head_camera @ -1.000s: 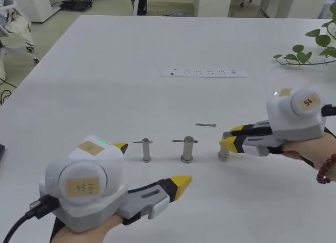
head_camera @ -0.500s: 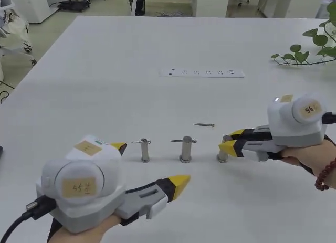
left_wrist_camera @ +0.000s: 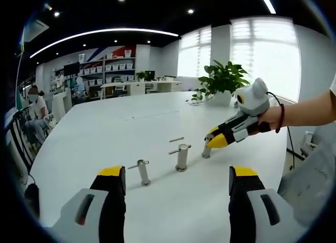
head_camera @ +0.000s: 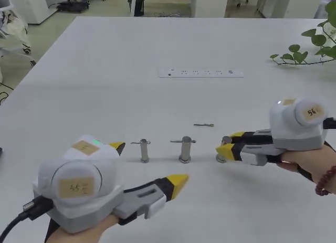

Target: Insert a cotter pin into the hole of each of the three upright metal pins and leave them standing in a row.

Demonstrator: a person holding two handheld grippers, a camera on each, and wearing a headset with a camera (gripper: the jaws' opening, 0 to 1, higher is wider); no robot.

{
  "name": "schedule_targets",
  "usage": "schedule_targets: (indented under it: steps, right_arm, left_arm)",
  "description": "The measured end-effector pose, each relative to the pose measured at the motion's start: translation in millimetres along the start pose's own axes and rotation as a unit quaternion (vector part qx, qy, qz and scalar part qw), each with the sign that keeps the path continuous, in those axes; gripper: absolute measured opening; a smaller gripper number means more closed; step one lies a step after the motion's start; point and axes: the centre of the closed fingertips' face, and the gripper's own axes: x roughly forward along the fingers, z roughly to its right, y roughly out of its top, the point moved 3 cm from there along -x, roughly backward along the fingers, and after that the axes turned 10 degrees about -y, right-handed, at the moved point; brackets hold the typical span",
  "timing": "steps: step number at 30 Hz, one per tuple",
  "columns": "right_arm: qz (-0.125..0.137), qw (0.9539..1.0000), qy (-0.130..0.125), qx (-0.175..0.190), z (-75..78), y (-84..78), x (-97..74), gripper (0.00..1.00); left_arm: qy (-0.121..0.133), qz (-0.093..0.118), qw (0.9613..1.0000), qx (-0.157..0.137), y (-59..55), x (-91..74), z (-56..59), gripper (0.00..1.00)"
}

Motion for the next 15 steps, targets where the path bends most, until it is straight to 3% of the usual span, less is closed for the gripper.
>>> schedule_targets:
  steps: [5,15]
  right_arm:
    - [0.007,0.9997,0.003,0.024,2.8,14.3,-3.6,0.28]
    - [-0.003,0.9996,0.007,0.028,20.3,39.3,4.5,0.29]
  left_arm:
    - [0.000,0.000,1.0000,0.002,0.4,-0.6,-1.3,0.80]
    - [-0.009,0.000,0.9999,0.007,1.3,-2.0,-1.4,0.85]
